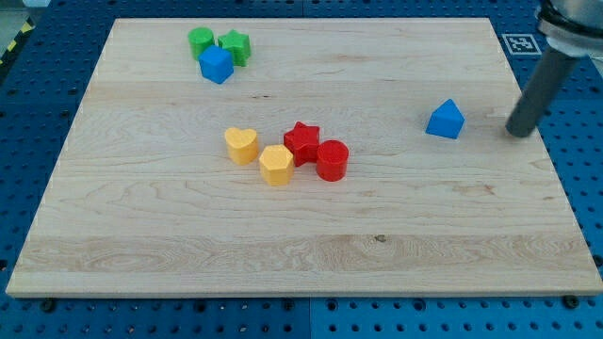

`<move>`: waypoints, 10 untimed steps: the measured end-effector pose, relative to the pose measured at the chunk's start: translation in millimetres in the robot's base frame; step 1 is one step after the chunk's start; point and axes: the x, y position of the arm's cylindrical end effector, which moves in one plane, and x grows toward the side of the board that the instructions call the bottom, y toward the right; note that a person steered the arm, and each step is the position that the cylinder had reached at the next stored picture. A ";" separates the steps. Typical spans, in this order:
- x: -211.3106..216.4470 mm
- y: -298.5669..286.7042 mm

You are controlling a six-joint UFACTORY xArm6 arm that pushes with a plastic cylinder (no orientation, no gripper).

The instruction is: Slide blue triangle towards top center

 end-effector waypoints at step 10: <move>-41.8 -66.8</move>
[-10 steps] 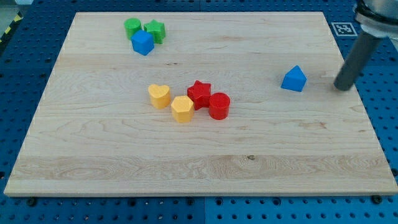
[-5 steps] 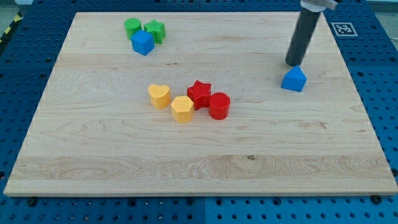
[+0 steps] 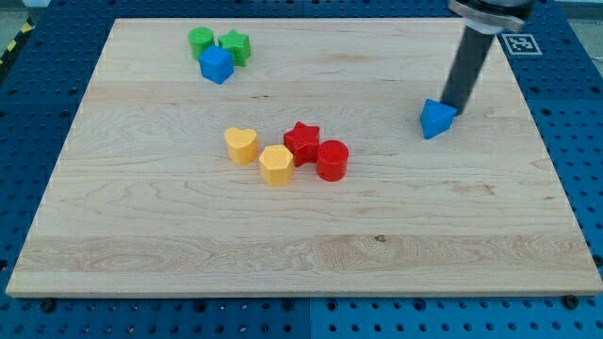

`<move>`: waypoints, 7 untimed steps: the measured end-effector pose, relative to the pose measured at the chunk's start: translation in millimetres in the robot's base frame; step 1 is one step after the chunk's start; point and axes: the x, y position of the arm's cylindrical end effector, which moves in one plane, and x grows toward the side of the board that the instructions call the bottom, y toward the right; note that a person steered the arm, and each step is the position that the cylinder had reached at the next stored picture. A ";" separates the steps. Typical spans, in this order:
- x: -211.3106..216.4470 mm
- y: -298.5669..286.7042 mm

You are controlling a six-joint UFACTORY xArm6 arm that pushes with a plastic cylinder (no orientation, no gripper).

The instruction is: Slide blue triangle towards top center

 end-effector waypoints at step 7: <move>-25.8 -50.8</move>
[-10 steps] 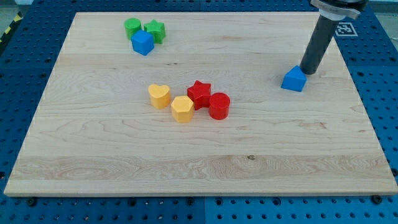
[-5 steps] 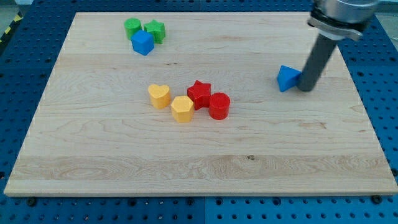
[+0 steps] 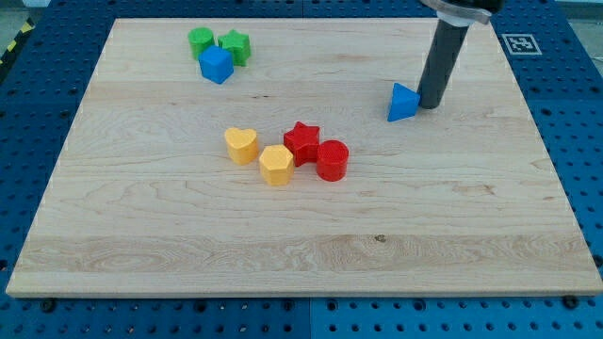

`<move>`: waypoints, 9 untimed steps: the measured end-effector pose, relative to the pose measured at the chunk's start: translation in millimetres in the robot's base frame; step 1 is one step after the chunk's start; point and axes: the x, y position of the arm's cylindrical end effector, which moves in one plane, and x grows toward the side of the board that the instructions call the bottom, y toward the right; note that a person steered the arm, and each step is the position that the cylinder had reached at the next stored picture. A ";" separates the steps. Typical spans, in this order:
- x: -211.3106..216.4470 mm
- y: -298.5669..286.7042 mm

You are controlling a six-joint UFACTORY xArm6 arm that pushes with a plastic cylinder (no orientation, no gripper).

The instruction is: Slide blue triangle towards top center

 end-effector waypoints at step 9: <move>-23.7 -98.4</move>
